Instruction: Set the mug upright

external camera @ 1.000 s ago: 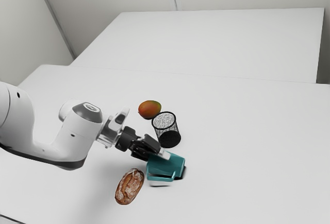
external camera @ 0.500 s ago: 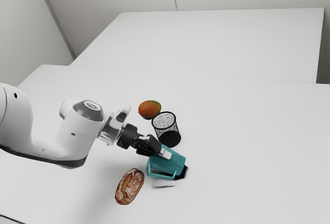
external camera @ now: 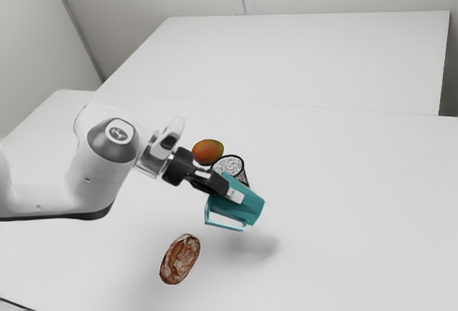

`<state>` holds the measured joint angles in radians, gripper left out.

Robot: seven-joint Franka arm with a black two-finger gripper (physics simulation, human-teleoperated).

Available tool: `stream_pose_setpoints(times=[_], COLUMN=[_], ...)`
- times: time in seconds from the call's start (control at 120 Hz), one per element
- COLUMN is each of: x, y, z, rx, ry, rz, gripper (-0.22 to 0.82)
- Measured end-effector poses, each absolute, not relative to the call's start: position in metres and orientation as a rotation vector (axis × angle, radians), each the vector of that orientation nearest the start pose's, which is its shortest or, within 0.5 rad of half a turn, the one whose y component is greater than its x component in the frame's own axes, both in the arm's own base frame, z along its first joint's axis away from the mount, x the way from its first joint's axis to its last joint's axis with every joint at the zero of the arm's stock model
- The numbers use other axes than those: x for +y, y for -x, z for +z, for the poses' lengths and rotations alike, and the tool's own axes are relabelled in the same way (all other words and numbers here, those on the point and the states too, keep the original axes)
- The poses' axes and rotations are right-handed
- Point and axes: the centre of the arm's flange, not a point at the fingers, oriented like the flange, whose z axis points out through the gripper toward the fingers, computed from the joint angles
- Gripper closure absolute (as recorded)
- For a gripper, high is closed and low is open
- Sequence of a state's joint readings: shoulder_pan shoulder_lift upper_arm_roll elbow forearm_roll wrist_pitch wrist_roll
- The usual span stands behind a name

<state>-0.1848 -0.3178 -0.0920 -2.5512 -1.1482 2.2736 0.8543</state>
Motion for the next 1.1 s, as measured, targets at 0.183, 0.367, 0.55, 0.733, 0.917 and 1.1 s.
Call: stream_pose_setpoints(times=[0.183, 0.367, 0.55, 0.733, 0.917, 1.1], x=[-0.134, -0.130, -0.122, -0.110, -0.097, -0.094], y=[-0.412, -0.416, -0.417, -0.415, -0.423, -0.435], z=[0.430, 0.453, 0.462, 0.452, 0.428, 0.405], rx=[-0.570, -0.644, -0.680, -0.661, -0.619, -0.595], ry=[-2.453, -2.607, -2.788, -2.946, -3.060, -3.119], rz=[0.356, 0.287, 0.164, 0.050, -0.019, -0.006], gripper=[0.78, 0.78, 0.78, 0.78, 0.78, 0.78])
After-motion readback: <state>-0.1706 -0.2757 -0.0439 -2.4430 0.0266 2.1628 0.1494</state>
